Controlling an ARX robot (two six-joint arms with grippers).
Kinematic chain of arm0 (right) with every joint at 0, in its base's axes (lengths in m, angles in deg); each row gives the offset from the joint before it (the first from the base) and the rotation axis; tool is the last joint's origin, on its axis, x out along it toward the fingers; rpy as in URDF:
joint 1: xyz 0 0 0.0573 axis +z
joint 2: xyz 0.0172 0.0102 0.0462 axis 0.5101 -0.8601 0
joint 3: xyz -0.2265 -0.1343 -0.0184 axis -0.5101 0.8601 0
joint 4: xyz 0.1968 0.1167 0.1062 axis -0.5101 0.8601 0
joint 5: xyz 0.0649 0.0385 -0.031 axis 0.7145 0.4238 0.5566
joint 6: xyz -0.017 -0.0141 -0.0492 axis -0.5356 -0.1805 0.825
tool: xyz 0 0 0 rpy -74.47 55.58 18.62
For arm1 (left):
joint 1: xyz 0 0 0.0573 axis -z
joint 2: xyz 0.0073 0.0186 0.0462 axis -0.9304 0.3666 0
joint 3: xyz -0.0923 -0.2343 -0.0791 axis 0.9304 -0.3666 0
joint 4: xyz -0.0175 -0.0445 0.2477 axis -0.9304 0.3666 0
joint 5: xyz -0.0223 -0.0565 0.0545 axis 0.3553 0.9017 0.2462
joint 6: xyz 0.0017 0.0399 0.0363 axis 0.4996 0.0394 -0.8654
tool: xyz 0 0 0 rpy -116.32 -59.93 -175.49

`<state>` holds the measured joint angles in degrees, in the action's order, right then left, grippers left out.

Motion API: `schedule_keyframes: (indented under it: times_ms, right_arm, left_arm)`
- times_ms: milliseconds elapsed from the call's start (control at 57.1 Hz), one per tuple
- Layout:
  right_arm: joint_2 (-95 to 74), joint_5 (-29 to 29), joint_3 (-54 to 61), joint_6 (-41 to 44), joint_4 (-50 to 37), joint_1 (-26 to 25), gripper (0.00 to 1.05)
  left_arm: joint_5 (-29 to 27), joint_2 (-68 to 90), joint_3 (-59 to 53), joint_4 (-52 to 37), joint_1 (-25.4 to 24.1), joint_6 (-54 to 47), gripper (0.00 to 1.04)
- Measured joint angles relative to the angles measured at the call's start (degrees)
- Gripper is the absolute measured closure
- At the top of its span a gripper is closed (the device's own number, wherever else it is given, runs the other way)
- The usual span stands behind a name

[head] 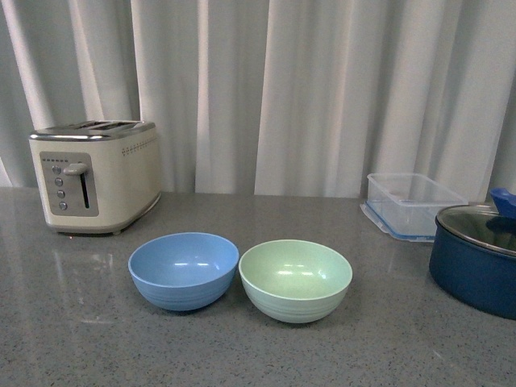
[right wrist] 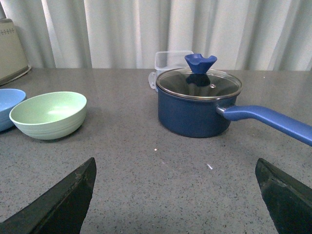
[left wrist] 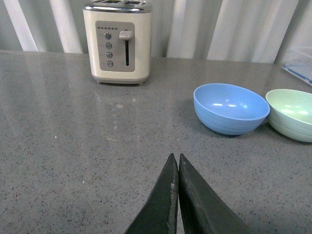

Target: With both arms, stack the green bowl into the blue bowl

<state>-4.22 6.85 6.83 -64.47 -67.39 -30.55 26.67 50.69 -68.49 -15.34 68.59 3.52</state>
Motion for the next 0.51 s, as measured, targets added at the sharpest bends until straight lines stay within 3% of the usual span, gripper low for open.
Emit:
schedule_keyframes:
  times_ms: [508]
  right_arm:
    - [0.0,0.0,0.0,0.0,0.0,0.0,0.1]
  left_arm:
    - [-0.04,-14.53,-0.04,13.46,0.0,-0.02,1.01]
